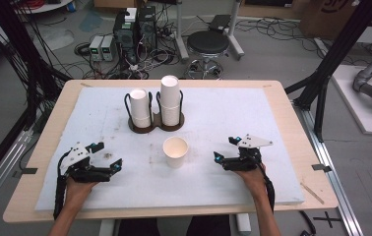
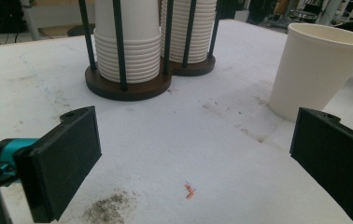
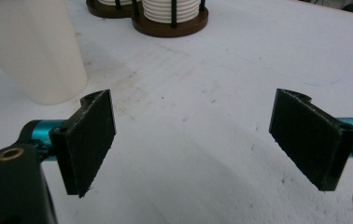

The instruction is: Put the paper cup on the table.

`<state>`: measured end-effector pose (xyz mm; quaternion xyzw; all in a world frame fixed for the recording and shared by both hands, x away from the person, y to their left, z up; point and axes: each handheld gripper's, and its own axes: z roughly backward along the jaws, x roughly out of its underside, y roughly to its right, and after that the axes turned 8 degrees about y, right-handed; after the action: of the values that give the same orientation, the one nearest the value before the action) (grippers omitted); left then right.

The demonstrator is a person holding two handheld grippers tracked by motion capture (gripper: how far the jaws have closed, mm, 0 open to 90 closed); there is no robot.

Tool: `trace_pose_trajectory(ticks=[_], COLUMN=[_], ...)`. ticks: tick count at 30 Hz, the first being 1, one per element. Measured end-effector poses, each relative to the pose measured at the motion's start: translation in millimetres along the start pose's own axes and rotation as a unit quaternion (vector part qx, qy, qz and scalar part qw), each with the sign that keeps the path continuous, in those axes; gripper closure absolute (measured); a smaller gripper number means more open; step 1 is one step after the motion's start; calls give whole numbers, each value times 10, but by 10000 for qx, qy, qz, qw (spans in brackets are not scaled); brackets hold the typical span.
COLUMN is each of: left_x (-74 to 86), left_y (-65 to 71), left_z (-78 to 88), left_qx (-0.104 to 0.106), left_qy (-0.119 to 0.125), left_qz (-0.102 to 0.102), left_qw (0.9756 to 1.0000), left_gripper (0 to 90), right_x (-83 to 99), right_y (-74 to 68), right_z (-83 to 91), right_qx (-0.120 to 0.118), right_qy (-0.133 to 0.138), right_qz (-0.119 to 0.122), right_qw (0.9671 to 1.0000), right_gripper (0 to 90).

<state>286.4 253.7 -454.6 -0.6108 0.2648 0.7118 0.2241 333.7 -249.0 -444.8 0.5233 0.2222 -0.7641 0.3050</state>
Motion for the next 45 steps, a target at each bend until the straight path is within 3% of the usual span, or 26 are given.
trace_pose_trajectory(ticks=[6,12,29,45], left_x=[-2,0,3,5], left_y=[-15,-15,-30,-33], left_z=[-9,-8,5,9], left_qx=[17,2,18,18], left_qy=[-38,-29,31,47], left_qz=[73,89,141,155], left_qw=[10000,10000,9999,9999], left_gripper=[18,18,18,18], right_x=[70,91,99,113], right_y=[44,78,59,66], right_z=[48,98,86,124], right_qx=[88,174,199,239], right_qy=[-45,135,64,242], right_qz=[-126,-326,-253,-329], right_qw=[9999,9992,9995,9989], right_gripper=[150,150,151,151])
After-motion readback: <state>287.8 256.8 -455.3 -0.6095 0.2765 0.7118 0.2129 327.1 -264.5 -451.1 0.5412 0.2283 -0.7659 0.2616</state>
